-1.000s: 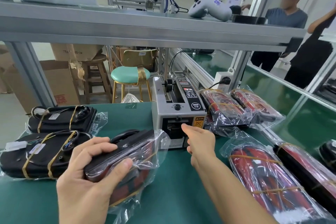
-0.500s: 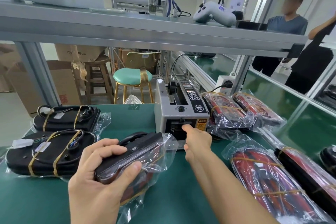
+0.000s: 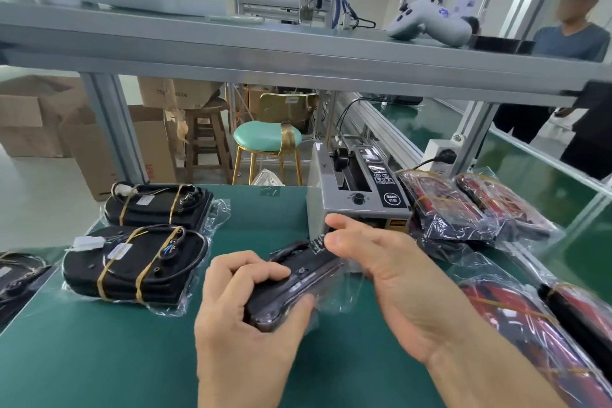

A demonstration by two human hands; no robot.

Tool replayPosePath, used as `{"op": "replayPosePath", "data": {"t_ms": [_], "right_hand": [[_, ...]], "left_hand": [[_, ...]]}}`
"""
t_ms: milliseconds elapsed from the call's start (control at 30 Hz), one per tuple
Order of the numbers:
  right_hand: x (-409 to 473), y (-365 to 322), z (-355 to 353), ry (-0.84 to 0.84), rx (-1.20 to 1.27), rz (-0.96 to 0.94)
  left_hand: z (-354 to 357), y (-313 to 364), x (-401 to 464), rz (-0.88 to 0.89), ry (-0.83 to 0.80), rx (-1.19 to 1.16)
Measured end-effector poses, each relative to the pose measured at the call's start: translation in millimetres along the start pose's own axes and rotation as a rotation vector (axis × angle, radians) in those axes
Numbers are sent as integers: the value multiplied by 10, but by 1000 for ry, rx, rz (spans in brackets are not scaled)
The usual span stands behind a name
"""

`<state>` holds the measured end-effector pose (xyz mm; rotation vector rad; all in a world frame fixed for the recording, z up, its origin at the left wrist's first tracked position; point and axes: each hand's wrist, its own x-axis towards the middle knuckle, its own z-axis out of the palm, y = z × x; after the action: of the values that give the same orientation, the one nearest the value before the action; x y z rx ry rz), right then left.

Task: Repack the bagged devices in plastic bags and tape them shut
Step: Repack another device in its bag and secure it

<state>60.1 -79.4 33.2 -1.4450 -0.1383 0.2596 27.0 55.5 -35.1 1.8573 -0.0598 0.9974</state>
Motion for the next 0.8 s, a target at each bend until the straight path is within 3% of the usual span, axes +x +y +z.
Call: {"op": "replayPosePath", "data": {"t_ms": [800], "right_hand": [[-58, 93, 45, 55, -80, 101]], "left_hand": [[49, 90, -93, 64, 51, 39]]}}
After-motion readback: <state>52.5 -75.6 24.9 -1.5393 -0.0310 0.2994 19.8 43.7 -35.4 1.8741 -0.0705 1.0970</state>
